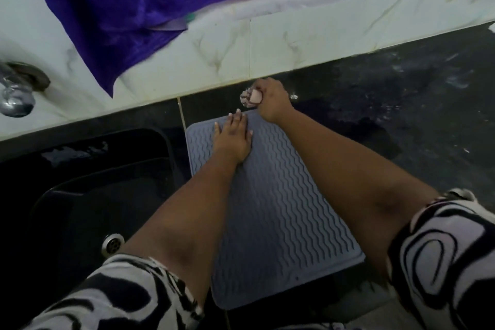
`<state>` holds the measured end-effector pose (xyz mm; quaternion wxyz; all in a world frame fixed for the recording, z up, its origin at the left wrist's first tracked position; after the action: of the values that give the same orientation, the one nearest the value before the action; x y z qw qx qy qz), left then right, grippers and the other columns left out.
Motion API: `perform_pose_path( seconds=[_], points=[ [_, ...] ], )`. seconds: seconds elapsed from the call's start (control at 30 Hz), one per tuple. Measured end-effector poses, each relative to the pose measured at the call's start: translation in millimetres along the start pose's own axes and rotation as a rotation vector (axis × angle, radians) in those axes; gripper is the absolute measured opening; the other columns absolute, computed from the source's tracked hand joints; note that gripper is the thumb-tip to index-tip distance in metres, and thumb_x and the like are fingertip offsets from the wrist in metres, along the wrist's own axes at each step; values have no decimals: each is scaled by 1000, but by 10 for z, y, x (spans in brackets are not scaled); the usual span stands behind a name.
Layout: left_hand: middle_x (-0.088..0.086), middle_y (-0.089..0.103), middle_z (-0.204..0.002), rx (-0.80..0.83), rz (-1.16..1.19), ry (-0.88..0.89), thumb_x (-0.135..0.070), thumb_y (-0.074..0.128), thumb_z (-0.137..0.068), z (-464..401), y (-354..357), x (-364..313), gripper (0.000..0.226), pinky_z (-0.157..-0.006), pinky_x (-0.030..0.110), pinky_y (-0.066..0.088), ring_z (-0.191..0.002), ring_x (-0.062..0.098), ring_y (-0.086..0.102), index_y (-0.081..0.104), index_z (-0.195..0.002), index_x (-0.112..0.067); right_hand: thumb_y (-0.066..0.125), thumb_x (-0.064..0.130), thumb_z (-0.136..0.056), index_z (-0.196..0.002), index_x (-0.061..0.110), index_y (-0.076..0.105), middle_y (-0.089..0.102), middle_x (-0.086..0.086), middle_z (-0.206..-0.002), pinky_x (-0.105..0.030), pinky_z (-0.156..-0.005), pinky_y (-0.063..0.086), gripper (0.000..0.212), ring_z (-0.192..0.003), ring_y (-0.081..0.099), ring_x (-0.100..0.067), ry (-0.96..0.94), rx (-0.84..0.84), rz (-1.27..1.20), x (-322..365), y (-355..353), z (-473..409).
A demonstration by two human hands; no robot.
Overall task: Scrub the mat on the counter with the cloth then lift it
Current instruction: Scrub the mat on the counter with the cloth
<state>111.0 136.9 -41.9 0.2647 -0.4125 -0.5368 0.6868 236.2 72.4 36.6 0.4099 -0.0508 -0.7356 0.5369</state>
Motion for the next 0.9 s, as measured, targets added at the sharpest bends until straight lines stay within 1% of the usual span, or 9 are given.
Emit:
perform_pose_path(
  seconds=[0.13, 0.23, 0.4, 0.47, 0.57, 0.7, 0.8, 0.83, 0.9],
  points=[
    [-6, 7, -162, -85, 9, -4, -42, 19, -102, 11, 108, 66, 57, -118, 45, -7, -149, 13, 2, 11, -155, -20, 62, 18, -79, -106, 17, 59, 53, -13, -112, -41, -86, 40, 27, -107, 48, -33, -45, 126, 223, -235, 293, -87],
    [-8, 6, -162, -88, 19, -15, -40, 20, -103, -2, 118, 69, 56, -119, 45, -6, -148, 11, 2, 12, -155, -20, 58, 21, -79, -98, 14, 60, 54, -12, -103, -35, -73, 30, 20, -98, 48, -32, -76, 60, 223, -302, 379, 80],
    [-7, 8, -162, -105, 35, -18, -38, 24, -102, 27, 100, 46, 56, -119, 46, -4, -148, 12, 4, 14, -154, -21, 66, 25, -72, -93, 17, 62, 58, -8, -101, -41, -84, 42, 23, -97, 51, -28, -47, 145, 148, -342, 268, 815],
    [-7, 8, -162, -101, 37, -27, -40, 22, -102, 30, 86, 44, 56, -118, 45, -5, -149, 12, 3, 13, -154, -21, 65, 28, -71, -86, 20, 61, 56, -4, -95, -34, -79, 37, 17, -90, 47, -21, -36, 154, 113, -358, 196, 1252],
    [-7, 6, -162, -76, 42, -32, -40, 20, -102, 53, 54, 22, 56, -118, 45, -6, -149, 12, 1, 11, -155, -21, 66, 17, -71, -82, 17, 64, 58, -4, -90, -29, -74, 31, 11, -89, 52, -25, 22, 196, 133, -388, 108, 1656],
    [-1, -6, -163, 36, 35, -107, -35, 18, -104, 65, -13, -109, 56, -119, 49, -6, -149, 18, -6, 2, -155, -17, 65, 6, -78, -80, 21, 62, 60, 9, -76, -14, -62, 48, 16, -76, 62, -12, 256, 321, -109, -356, -102, 1555],
    [8, -7, -162, -1, 193, -131, -25, 33, -101, 206, -48, -309, 58, -120, 47, -5, -149, 24, -7, 11, -154, -14, 61, 6, -77, -67, 17, 55, 58, 1, -73, -28, -62, 44, 16, -71, 57, -15, 129, 106, -77, -249, -213, 1233],
    [9, -2, -162, -57, 235, -112, -22, 36, -100, 297, -21, -369, 57, -120, 46, -3, -149, 25, -3, 17, -153, -13, 63, 11, -77, -74, 14, 56, 58, -4, -82, -32, -68, 43, 8, -80, 56, -21, 81, 105, 16, -227, -175, 1183],
    [6, 9, -162, -91, 190, -95, -26, 35, -100, 496, 64, -430, 52, -120, 46, -1, -149, 24, 5, 27, -150, -14, 63, 22, -80, -95, 11, 58, 55, -12, -104, -38, -83, 41, 19, -101, 51, -29, 44, 168, 197, -243, -4, 1214]
  ],
)
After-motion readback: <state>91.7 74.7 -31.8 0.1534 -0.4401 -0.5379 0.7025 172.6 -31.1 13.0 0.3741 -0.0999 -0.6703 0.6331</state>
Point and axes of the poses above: each hand's wrist, its own z-axis away from the middle knuckle, its own y-axis out of the palm, x = y × z, the point moved 1 cm from there along -z, towards the middle knuckle
